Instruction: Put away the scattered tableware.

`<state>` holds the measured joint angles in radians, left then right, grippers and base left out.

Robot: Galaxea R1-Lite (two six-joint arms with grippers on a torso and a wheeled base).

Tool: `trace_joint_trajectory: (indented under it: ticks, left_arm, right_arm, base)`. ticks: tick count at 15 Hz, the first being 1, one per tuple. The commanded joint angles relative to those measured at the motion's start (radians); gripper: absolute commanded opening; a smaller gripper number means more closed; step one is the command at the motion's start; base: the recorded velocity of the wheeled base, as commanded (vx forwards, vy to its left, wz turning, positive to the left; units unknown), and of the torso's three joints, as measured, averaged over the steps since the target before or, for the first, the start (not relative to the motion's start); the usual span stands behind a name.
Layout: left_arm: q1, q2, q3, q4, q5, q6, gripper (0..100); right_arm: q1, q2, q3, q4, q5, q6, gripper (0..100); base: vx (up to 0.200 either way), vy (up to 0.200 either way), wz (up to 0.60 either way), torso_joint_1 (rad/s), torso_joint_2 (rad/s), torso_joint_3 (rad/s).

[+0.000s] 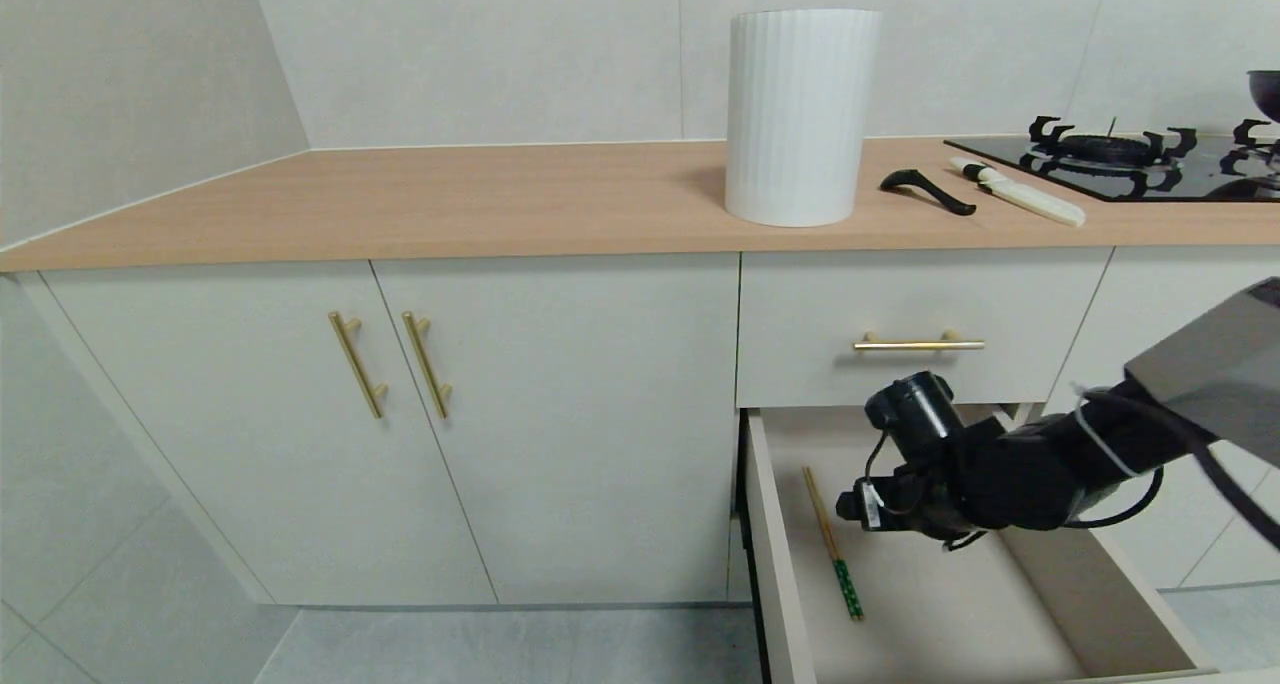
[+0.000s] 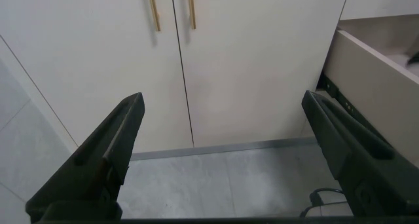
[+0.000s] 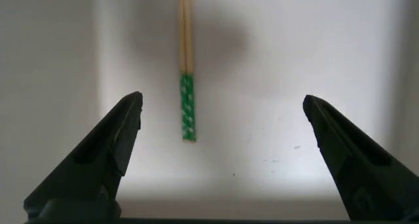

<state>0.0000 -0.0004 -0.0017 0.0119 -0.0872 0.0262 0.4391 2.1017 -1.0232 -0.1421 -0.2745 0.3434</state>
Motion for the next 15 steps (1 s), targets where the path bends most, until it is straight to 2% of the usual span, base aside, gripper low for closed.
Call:
trace_joint_trajectory:
  ticks: [1, 4, 9, 13, 15]
  left_arm:
    - [0.000, 0.000, 0.000, 0.000, 0.000, 0.000, 100]
    - [0.000, 0.000, 0.000, 0.000, 0.000, 0.000, 100]
    - [0.000, 0.000, 0.000, 0.000, 0.000, 0.000, 100]
    - [0.000, 0.000, 0.000, 0.000, 0.000, 0.000, 100]
    - [0.000, 0.000, 0.000, 0.000, 0.000, 0.000, 100]
  right_arm:
    - [-0.010, -0.226, 0.031, -0.001, -0.006, -0.015, 100]
    - [-0.053, -0.388, 0.046, -0.001, -0.005, -0.057, 100]
    - [-0.091, -0.442, 0.046, -0.002, -0.005, -0.083, 100]
    - [-0.096, -0.445, 0.046, -0.002, -0.005, -0.084, 100]
    - [-0.096, -0.448, 0.046, -0.002, -0.005, -0.084, 100]
  base:
    - [0.000, 0.000, 0.00, 0.000, 0.00, 0.000]
    - [0.000, 0.000, 0.00, 0.000, 0.00, 0.000]
    - [0.000, 0.000, 0.00, 0.000, 0.00, 0.000]
    - [0.000, 0.000, 0.00, 0.062, -0.23, -0.233]
    - [0.000, 0.000, 0.00, 0.190, -0.51, -0.305]
